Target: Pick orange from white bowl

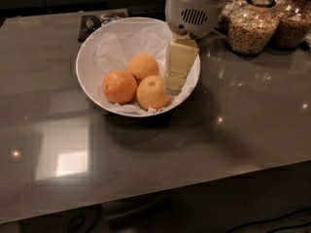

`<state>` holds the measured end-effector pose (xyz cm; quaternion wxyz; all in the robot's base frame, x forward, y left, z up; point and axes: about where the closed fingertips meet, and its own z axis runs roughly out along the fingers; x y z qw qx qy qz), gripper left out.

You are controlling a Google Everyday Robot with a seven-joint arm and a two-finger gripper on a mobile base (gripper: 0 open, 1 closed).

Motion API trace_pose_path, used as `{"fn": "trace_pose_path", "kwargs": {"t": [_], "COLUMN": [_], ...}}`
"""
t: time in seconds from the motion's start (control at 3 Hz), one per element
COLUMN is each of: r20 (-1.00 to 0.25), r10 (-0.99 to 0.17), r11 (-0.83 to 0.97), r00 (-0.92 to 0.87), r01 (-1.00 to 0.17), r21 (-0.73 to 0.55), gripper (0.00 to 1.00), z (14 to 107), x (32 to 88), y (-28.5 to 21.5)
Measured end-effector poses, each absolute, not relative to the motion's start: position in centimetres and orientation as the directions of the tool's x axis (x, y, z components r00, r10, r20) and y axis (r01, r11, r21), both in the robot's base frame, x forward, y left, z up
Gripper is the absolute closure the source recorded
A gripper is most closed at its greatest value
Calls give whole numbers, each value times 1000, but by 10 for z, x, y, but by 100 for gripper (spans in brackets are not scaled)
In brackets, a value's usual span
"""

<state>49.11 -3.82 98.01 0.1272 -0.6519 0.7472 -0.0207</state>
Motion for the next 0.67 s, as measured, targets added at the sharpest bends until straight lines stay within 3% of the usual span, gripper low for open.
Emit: {"fn": "trace_pose_path", "kwargs": {"t": [0.67], "r20": [-139], "r10": [-988], "r11": [85], "r00": [-62], "r01": [-982], "r21": [-167], "gripper": [26], "z": [970], "x": [490], "y": [3]}}
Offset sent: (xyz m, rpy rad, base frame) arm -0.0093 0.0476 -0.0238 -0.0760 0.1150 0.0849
